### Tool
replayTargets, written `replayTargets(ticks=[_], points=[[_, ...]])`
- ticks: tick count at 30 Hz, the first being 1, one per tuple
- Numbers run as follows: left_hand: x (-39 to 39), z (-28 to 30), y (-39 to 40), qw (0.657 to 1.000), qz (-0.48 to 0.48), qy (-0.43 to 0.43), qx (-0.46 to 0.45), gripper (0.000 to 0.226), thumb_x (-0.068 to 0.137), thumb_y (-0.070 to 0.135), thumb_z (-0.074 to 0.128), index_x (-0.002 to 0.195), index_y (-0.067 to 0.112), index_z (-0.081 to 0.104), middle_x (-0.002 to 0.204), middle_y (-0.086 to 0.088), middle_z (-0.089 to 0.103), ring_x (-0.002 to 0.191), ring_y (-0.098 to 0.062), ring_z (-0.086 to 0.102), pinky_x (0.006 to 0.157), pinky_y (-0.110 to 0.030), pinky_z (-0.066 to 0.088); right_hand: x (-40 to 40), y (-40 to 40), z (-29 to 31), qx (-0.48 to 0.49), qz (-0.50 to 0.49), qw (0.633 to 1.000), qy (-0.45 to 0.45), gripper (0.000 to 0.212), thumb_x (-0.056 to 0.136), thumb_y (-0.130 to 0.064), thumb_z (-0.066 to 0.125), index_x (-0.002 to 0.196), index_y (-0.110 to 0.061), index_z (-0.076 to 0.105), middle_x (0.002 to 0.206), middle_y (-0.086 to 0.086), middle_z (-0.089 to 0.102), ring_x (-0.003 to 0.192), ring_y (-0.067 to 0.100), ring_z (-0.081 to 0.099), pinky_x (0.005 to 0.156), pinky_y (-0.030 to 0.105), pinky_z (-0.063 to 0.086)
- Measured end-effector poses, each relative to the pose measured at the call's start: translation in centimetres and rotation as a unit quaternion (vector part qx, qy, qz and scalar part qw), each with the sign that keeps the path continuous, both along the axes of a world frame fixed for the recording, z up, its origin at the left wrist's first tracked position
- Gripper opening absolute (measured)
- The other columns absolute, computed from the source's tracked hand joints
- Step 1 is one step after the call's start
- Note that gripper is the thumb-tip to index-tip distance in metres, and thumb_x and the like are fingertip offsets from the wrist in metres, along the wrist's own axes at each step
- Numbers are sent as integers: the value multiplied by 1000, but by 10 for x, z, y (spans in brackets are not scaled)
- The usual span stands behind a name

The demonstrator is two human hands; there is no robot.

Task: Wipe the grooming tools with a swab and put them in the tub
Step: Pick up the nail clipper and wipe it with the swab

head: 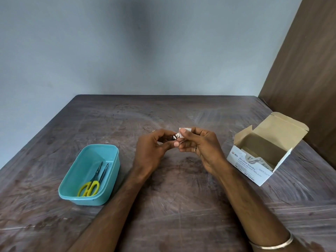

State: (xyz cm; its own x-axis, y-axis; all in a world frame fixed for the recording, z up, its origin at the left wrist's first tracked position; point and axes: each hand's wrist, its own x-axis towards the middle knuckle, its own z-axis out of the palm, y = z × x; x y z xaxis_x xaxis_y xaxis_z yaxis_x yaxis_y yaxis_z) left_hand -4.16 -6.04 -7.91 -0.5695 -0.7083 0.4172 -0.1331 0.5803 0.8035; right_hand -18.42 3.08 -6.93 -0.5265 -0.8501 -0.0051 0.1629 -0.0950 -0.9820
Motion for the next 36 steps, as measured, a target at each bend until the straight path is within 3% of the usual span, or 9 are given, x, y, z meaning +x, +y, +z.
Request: replayTargets(ticks=[8, 13, 16, 22, 31, 36], points=[[1, 3, 5, 999, 3, 30, 15, 21, 82, 20, 76, 104, 20, 75, 91, 13, 74, 83, 2, 69, 73, -14, 53, -3, 0, -1, -15, 1, 999, 42, 19, 91, -21, 70, 104, -8, 74, 85, 12, 77, 64, 18, 69, 63, 34, 59], [2, 8, 8, 990, -34, 63, 122, 14, 87, 14, 71, 100, 13, 75, 82, -1, 76, 72, -15, 71, 64, -20, 53, -2, -1, -3, -29, -21, 996, 79, 20, 87, -20, 74, 102, -8, 73, 82, 12, 76, 61, 20, 67, 66, 40, 59], [2, 10, 8, 981, -76, 58, 171, 15, 93, 14, 64, 102, 11, 75, 81, -7, 76, 71, -21, 71, 67, -29, 56, -1, -1, -2, -43, -34, 994, 95, 18, 86, -21, 75, 98, -8, 73, 80, 12, 75, 59, 20, 64, 61, 37, 57], [2, 12, 11, 954, -124, 78, 260, 22, 95, 15, 61, 114, 9, 70, 84, -19, 74, 72, -32, 71, 70, -36, 59, 1, -2, -1, -48, -50, 989, 132, 13, 93, -24, 67, 97, -12, 71, 76, 4, 74, 58, 15, 64, 56, 34, 56], [4, 13, 7, 934, -130, 101, 319, 20, 93, 14, 62, 109, 8, 72, 84, -24, 72, 69, -30, 69, 71, -38, 57, 0, -2, -2, -60, -26, 991, 114, 15, 82, -10, 78, 93, -10, 68, 76, 4, 73, 59, 16, 65, 55, 32, 55], [5, 14, 7, 932, -136, 104, 318, 21, 93, 16, 62, 110, 9, 73, 83, -22, 72, 69, -28, 69, 70, -37, 58, 0, -1, -3, -54, -30, 991, 123, 13, 84, -17, 79, 91, -12, 69, 78, 5, 74, 62, 19, 66, 57, 34, 56]])
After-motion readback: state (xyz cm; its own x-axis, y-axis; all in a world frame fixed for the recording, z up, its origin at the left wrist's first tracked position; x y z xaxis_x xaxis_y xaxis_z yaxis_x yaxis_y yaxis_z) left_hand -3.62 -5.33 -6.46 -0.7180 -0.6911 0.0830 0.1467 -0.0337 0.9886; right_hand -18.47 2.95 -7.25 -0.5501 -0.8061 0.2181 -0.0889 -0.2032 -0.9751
